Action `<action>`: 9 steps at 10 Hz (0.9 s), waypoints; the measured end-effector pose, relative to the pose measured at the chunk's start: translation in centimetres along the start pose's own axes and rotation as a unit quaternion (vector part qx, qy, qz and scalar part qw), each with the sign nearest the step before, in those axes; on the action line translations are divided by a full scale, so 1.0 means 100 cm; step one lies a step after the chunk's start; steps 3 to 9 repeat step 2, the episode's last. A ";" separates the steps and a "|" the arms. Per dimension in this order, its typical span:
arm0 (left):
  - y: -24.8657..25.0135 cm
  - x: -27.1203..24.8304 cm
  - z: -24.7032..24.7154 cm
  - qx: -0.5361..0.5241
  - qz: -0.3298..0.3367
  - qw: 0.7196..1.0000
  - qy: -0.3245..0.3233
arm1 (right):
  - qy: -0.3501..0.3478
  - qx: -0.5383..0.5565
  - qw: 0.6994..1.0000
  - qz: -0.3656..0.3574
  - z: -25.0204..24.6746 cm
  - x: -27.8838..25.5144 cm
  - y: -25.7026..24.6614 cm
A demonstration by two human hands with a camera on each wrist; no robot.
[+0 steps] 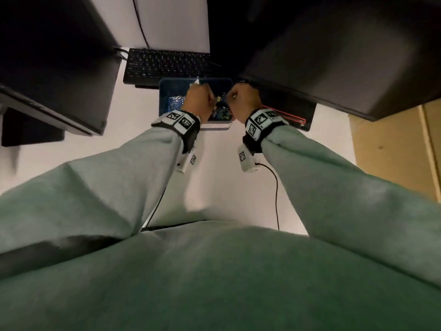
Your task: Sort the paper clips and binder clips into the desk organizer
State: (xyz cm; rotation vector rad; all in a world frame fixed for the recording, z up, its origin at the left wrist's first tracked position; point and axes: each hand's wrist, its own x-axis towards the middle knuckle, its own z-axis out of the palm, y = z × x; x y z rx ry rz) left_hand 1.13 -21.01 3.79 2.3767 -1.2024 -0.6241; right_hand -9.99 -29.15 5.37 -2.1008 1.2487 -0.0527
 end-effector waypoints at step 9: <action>-0.007 -0.005 -0.019 -0.047 -0.023 0.998 0.023 | -0.040 -0.059 0.997 -0.040 0.006 0.003 -0.021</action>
